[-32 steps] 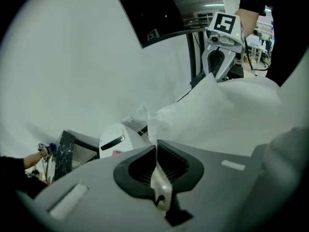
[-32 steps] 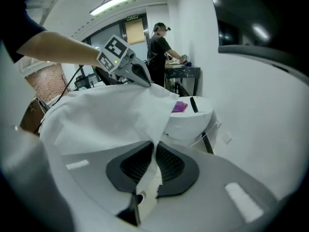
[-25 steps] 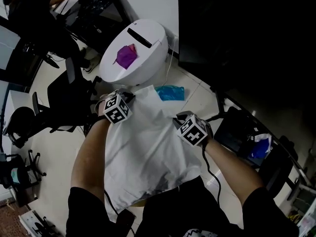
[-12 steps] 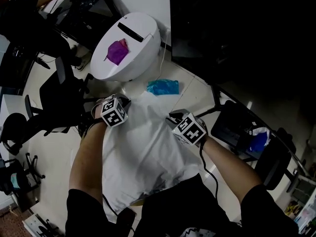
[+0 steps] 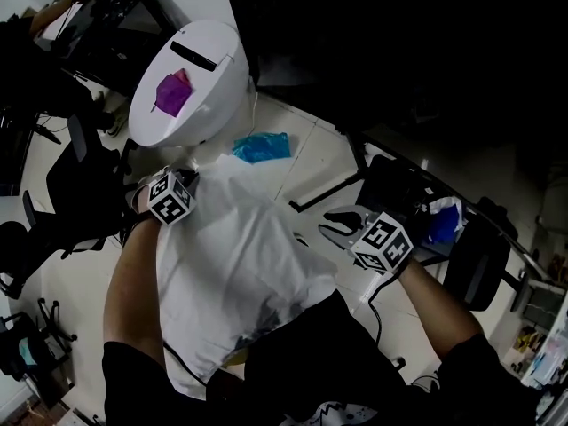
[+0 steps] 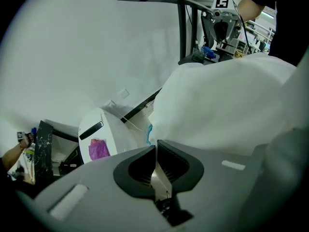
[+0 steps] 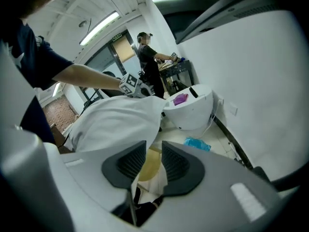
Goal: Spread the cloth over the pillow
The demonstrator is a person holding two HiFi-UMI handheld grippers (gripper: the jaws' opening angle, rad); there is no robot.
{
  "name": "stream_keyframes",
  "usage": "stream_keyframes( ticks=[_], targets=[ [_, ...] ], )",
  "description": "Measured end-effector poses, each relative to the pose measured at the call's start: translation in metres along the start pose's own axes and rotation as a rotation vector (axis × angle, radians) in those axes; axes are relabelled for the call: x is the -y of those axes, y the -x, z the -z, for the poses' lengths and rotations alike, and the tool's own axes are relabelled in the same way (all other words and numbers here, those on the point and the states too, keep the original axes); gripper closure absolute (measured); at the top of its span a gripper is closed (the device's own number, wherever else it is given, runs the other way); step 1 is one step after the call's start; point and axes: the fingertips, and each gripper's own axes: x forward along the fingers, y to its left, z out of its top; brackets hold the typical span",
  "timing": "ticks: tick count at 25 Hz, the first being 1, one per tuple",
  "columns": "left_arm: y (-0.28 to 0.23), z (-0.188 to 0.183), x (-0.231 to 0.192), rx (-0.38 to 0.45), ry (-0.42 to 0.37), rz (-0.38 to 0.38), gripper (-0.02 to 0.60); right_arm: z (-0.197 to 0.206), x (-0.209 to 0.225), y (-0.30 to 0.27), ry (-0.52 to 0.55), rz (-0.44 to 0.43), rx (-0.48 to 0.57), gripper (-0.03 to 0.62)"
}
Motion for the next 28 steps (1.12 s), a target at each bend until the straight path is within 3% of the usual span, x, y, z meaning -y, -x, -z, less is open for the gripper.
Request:
stream_keyframes(
  ticks=[6, 13, 17, 20, 24, 28],
  targets=[
    [0.002, -0.002, -0.002, -0.024, 0.002, -0.010, 0.578, 0.064, -0.039, 0.028, 0.166, -0.050, -0.089, 0.404],
    [0.002, -0.003, -0.001, -0.049, 0.005, -0.021, 0.578, 0.099, -0.084, 0.034, 0.365, -0.155, -0.151, 0.387],
    [0.003, -0.004, 0.000, -0.060, 0.009, -0.022, 0.578, 0.107, -0.098, 0.023, 0.463, -0.161, -0.196, 0.387],
    [0.001, -0.006, 0.001, -0.065, 0.009, -0.026, 0.578, 0.113, -0.103, 0.014, 0.472, -0.159, -0.217, 0.421],
    [0.003, -0.008, 0.001, -0.063, 0.012, -0.032, 0.578, 0.117, -0.108, 0.017, 0.471, -0.149, -0.212, 0.564],
    [0.011, -0.010, -0.009, -0.046, 0.041, -0.063, 0.578, 0.112, -0.116, 0.033, 0.462, -0.159, -0.193, 0.583]
  ],
)
